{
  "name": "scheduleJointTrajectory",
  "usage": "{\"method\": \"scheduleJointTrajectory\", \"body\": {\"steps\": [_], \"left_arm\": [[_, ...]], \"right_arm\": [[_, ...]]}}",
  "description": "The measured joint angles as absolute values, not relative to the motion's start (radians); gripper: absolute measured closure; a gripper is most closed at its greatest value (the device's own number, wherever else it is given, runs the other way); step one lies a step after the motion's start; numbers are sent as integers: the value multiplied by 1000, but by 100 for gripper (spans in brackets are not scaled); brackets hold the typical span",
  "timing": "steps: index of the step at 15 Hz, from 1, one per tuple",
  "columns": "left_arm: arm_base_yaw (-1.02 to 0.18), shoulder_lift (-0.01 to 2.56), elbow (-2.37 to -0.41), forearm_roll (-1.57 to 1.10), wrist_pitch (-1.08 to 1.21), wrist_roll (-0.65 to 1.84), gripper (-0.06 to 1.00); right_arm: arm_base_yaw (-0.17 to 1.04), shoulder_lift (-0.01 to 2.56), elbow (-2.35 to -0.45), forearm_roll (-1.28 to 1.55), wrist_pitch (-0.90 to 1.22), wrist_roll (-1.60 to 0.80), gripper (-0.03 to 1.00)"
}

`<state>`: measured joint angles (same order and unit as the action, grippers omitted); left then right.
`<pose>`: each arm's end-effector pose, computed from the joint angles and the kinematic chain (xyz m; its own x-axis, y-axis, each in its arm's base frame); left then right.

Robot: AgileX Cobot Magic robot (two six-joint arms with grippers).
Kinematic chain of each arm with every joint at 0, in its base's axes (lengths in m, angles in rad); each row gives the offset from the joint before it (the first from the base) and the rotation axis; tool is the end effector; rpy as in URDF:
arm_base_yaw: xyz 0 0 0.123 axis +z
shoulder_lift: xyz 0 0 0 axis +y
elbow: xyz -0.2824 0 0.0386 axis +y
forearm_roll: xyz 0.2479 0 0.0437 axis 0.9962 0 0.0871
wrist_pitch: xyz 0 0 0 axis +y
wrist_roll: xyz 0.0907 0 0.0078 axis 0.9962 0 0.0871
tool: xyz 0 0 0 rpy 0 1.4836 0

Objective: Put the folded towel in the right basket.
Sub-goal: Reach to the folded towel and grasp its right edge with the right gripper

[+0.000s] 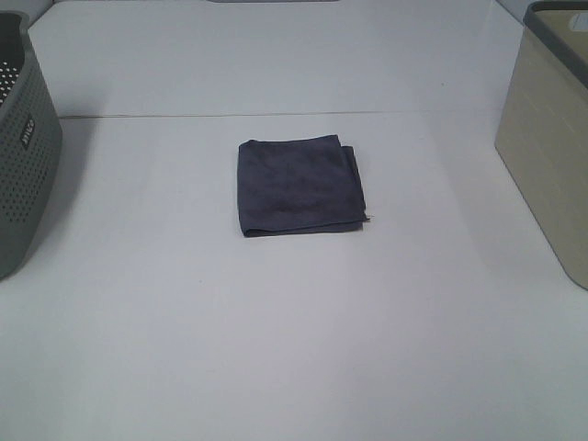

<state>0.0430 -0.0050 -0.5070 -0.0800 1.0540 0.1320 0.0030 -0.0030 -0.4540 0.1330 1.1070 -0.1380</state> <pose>-0.0060 -0.0066 0.2798 -0.4340 0.0735 -0.8979 0.0598 0.9968 0.0526 -0.0028 0.0108 0.2613 -0.5208 -0.0792 -0.8500 -0.1447 0.9895 -0.0035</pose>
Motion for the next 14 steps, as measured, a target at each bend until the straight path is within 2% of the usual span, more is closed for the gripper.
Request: {"method": "scheduleJointTrajectory", "body": {"steps": [14], "left_arm": [[43, -5, -507, -80, 1054, 132, -5]], "right_arm": [[3, -3, -454, 133, 1107, -138, -1]]}}
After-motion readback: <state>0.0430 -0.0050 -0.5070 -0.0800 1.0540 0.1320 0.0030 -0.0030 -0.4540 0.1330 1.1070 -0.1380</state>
